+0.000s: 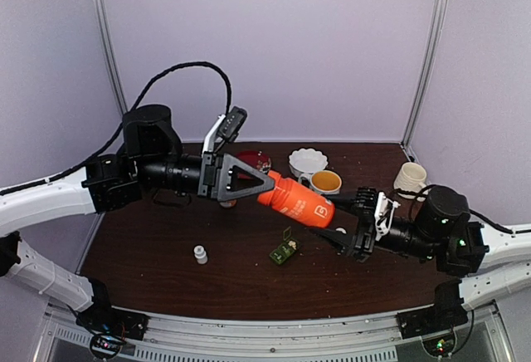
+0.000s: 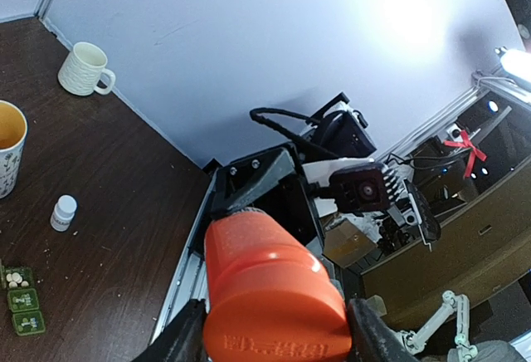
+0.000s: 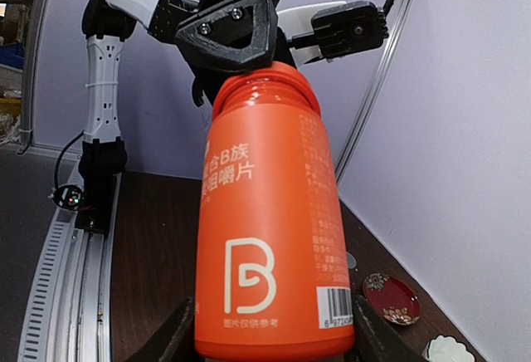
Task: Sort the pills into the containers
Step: Close the lid of the pill bottle, then screw the lid of the pill bottle onto the pill bottle.
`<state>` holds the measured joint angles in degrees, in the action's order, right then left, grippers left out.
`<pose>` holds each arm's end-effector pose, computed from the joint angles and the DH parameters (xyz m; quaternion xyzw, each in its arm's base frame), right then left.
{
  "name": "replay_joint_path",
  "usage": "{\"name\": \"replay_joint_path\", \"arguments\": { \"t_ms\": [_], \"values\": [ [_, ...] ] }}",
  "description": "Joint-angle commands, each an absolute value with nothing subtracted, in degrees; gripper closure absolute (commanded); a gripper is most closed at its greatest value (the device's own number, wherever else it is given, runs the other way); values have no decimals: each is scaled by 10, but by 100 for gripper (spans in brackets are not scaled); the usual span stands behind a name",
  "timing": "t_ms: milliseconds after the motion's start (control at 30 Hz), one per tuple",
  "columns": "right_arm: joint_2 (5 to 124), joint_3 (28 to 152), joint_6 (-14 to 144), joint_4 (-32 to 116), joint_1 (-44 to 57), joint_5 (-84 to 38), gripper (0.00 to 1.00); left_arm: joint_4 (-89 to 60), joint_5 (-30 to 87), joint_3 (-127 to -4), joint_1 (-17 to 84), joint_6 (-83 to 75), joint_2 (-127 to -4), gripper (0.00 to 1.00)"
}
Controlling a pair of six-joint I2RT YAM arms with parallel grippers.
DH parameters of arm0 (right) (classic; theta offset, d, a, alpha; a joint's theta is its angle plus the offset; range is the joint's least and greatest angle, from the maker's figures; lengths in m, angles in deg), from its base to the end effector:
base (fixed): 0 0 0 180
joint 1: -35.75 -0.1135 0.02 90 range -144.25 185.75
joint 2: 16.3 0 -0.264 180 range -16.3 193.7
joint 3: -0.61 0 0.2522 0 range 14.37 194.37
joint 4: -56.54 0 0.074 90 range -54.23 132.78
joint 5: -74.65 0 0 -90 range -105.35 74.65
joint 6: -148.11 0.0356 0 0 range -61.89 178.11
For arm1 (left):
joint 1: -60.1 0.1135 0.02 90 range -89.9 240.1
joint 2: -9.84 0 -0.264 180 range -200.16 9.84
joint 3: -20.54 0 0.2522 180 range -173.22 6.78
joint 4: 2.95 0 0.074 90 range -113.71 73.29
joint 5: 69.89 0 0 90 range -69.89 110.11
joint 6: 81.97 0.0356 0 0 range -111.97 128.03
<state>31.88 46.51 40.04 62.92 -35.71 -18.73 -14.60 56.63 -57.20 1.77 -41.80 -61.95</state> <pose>0.0633 0.1952 0.3080 -0.4949 0.4684 0.3466 0.6446 0.1345 -0.2583 0.3802 0.2619 0.6865 -0.6524 0.1857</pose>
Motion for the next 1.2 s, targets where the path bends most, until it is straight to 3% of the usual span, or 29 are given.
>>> {"name": "replay_joint_path", "arguments": {
  "t_ms": [0, 333, 633, 900, 1167],
  "values": [
    [336, 509, 331, 563, -383, -99, 100, -164, 555, -582, 14, -410, -621, 61],
    [399, 567, 163, 502, -453, 77, 100, -204, 549, -595, 14, -434, -644, 61],
    [468, 562, 32, 670, -532, 243, 100, -151, 549, -580, 15, -475, -659, 62],
    [441, 552, 68, 670, -542, 218, 100, -216, 462, -579, 15, -447, -643, 64],
    [483, 558, -1, 713, -568, 325, 100, -235, 440, -579, 15, -459, -653, 62]
  ]
}}
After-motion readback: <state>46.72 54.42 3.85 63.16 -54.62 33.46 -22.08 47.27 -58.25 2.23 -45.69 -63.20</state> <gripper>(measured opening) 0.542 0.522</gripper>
